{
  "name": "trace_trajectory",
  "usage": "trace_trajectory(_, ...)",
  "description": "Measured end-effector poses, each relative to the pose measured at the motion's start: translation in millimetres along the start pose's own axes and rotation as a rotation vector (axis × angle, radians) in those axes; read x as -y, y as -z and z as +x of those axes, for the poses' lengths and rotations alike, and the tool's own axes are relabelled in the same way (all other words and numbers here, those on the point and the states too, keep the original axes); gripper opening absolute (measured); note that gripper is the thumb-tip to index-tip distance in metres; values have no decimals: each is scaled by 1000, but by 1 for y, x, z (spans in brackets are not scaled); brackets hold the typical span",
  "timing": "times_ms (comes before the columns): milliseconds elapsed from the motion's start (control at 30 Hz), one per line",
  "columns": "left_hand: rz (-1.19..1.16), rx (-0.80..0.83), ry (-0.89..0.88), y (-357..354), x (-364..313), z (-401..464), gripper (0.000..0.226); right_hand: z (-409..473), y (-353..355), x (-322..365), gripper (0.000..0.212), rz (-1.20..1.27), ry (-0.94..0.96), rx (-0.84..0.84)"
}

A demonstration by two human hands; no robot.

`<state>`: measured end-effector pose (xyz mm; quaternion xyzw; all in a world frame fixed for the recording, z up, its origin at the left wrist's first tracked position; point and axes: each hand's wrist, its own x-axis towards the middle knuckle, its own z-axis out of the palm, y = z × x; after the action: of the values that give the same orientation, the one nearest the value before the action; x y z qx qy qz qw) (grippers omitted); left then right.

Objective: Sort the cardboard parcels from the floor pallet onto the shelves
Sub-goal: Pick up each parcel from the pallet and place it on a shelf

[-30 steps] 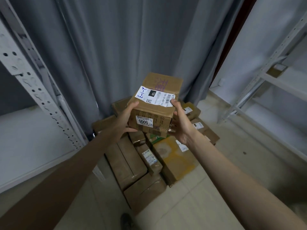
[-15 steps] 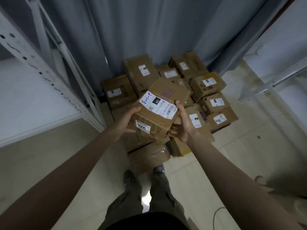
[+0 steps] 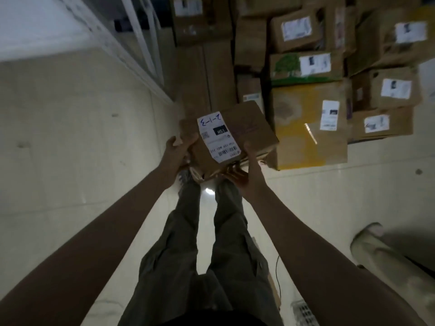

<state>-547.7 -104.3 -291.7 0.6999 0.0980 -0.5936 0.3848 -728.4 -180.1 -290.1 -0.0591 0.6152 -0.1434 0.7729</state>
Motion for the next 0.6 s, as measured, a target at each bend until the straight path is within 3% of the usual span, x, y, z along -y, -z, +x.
trace_trajectory(67,11,3,47,-1,26,25,88,30,10,-22,80,28,-4,37)
trace_trajectory(233,13,34,88,3,88,102,46,121,48,-65,59,27,-26,20)
trace_trajectory(367,45,113,131,12,115,166,48,182,69,-85,57,-13,-42,92)
trace_trajectory(467,78,164,133,19,128,206,50,216,81,-95,66,-28,-102,100)
trace_trajectory(600,119,209,105,24,141,252,53,251,92,-108,110,-7,-141,125)
